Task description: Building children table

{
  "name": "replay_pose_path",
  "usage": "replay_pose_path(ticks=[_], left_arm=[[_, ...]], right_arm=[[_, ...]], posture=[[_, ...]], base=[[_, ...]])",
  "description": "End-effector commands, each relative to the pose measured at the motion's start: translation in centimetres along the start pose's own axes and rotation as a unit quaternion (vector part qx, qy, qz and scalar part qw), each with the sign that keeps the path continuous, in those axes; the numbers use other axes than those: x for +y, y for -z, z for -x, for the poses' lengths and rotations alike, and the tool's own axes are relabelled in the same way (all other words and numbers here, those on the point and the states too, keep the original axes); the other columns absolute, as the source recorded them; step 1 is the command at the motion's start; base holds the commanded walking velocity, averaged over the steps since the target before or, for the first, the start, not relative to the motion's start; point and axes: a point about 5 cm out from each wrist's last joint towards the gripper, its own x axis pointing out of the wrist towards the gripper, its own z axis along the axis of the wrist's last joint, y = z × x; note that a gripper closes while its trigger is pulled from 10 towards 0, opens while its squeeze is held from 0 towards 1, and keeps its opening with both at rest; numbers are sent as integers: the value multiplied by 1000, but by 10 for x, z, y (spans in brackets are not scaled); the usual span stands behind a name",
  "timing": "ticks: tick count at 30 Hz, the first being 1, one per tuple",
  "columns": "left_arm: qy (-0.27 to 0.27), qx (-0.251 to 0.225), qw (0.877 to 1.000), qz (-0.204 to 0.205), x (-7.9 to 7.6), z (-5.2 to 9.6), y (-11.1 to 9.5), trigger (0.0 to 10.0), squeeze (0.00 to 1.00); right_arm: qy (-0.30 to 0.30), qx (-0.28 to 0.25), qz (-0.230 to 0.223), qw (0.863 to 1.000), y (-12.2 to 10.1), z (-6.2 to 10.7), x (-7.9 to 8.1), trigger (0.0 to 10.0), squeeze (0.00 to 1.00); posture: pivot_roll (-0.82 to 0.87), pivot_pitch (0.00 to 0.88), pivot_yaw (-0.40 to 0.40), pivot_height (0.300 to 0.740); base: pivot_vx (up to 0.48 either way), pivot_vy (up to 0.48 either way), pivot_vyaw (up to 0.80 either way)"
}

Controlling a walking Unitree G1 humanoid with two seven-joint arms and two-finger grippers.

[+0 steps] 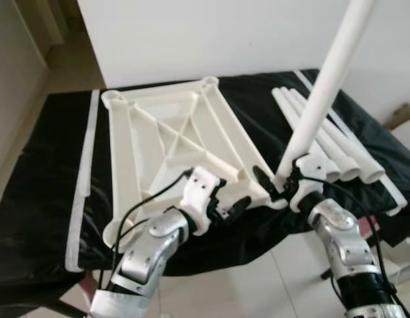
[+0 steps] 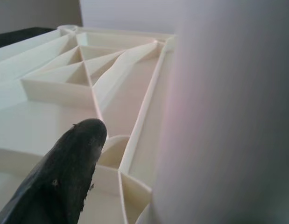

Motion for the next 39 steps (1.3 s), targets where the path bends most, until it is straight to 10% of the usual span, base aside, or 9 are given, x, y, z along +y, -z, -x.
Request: replay_pose_path(ticks=[1, 5, 6, 9, 22, 23, 39], left_arm=[[62, -3, 998, -11, -8, -1, -4, 10000, 0], [68, -2, 998, -13, -11, -1, -4, 10000, 0], [69, -2, 998, -13, -12, -1, -4, 10000, 0], [69, -2, 998, -11, -12, -1, -3, 10000, 0], [61, 0, 998, -18, -10, -3, -2, 10000, 0], [59, 3, 998, -23, -9, -3, -2, 10000, 0], [53, 2, 998, -28, -10, -2, -2, 10000, 0]], right_arm=[[-23, 6, 6, 1000, 3, -3, -1, 10000, 0], [-40, 18, 16, 999, 8, -5, -6, 10000, 0], [-38, 25, 20, 999, 10, -4, -7, 1098, 0], [-40, 41, 23, 998, 16, -1, -10, 0, 0], [-23, 47, -13, 999, 29, 5, 1, 0, 0], [-18, 51, -15, 998, 32, 5, 4, 10000, 0], [234, 109, -50, 965, 51, 10, 30, 10000, 0]], posture=[[38, 0, 4, 740], [40, 0, 5, 740], [43, 0, 5, 740], [45, 0, 4, 740], [34, 0, 10, 740], [34, 0, 10, 740], [17, 0, 15, 740]], base=[[0, 0, 0], [0, 0, 0], [0, 0, 0], [0, 0, 0], [0, 0, 0], [0, 0, 0], [0, 0, 0]])
